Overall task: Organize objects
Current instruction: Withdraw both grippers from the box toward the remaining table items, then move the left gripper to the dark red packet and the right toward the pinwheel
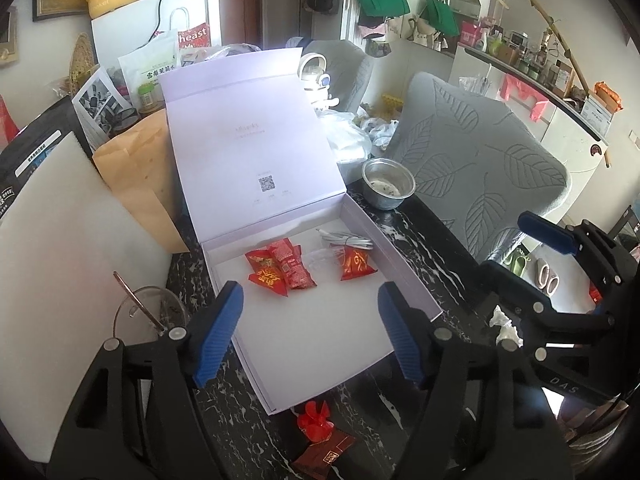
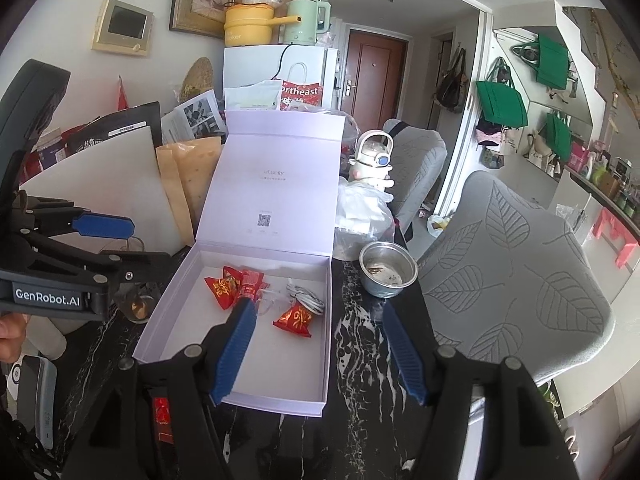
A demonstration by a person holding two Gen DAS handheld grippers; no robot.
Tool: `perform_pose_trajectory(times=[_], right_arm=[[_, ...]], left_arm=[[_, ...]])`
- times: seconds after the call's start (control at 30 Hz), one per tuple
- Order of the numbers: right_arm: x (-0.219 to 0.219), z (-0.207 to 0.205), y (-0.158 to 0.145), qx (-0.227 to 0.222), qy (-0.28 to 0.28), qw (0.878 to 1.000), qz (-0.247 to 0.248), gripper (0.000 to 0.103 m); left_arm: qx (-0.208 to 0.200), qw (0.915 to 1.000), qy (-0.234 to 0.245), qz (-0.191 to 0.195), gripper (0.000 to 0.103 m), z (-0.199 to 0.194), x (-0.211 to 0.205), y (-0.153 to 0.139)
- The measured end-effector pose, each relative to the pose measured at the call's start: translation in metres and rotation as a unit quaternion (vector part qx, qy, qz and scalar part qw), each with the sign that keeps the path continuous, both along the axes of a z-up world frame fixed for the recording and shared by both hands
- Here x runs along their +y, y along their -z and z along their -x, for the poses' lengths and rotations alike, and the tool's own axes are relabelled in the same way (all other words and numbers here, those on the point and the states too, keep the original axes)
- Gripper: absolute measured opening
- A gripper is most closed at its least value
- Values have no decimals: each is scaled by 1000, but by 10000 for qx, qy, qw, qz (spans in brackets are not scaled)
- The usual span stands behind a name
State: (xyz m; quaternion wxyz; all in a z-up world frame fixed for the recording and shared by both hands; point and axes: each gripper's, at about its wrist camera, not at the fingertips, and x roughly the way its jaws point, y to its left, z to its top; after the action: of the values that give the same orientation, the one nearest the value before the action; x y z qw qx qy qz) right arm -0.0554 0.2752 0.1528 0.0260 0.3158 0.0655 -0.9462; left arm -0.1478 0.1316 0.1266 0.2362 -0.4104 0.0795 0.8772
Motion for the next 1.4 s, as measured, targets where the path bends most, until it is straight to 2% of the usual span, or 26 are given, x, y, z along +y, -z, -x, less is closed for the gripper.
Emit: perform_pose_trajectory(times=[0.37,0.8,1.03,1.4], right_arm=[[-6,-44,0,9,32,10000,-52,67],[-25,-92,14,-20,-110,9999,49,67],[-32,-110,32,-148,-177,9996,154,67],[-40,-119,74,-488,-275,9979,334,67]], left_arm=[[52,10000,59,-19,70,-36,-11,-2],[0,10000,53,35,70,-79,-27,12],[-48,9999,117,49,70,-97,-31,24],[-433,9989,172,20,70,-108,-43,66]])
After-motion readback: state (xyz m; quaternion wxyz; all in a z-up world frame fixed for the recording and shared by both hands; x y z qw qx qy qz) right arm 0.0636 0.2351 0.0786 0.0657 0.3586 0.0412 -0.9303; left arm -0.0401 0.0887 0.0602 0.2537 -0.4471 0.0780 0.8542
